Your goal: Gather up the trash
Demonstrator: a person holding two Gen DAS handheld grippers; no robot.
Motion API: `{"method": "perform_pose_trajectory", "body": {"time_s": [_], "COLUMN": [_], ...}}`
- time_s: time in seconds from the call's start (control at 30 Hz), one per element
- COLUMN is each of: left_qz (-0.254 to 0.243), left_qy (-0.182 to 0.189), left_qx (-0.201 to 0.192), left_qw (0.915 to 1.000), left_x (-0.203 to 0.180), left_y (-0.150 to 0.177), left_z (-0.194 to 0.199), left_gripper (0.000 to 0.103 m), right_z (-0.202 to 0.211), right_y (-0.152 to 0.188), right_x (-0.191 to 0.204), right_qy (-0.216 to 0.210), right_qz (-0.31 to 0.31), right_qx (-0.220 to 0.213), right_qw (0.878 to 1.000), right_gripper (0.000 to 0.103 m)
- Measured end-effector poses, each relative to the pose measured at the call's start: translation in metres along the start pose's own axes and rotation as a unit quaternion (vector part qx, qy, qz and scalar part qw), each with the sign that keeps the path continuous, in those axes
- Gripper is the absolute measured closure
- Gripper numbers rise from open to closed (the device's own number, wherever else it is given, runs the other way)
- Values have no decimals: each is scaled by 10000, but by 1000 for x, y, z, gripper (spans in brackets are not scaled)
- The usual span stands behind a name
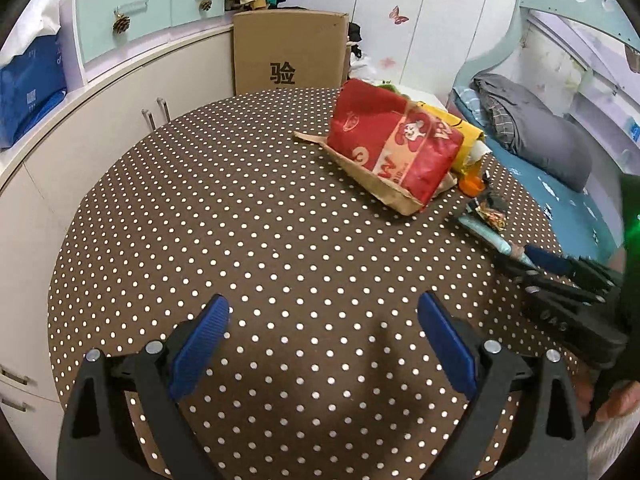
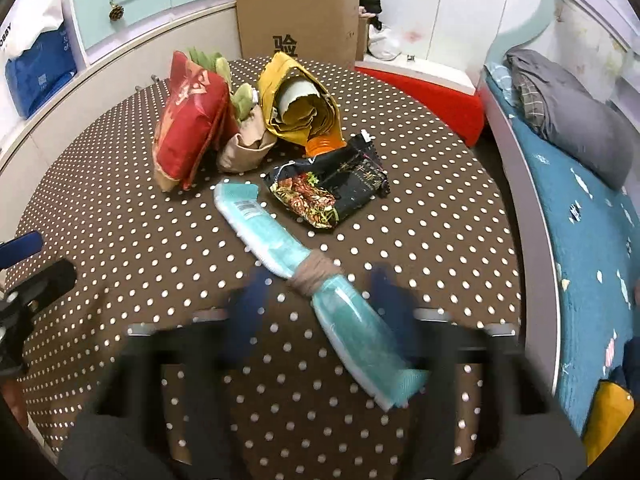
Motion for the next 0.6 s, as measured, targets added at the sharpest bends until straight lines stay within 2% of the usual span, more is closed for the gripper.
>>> {"method": "perform_pose_trajectory", "body": {"time_s": [0.1,0.27,0.47,0.6], "left_qz": [20,-139,-354,-460], "left_qy": [25,81,150,115], "left_qx": [50,28,14,30], "left_qw": [10000,9999,9993,9989], "left_x": [-1,-11,-34,-48], "left_y": [0,-4,-22,-41], "left_z": [-4,-3,-6,-13], "left_gripper": [10,10,10,10], "right_z": [8,21,55,75], "right_y": [12,24,21,10], "right_x": [4,-2,-19,-35], "right_qy": [-209,-714,-946,-887], "right_qz": [-30,-442,-755,-828], "right_qx": [94,230,-177,-489], "right_qw": [9997,9962,9925,9914], "right_gripper": [80,81,81,81]}}
Point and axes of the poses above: each gripper's, at about its wrist camera, not at the fingertips, and z roughly against the way its jaws point, x to its left, y to its underside, the point moved 7 cm from there along -z, roughly the way its jaws point, and after that the axes turned 9 degrees about x, right-handed, at the moved point
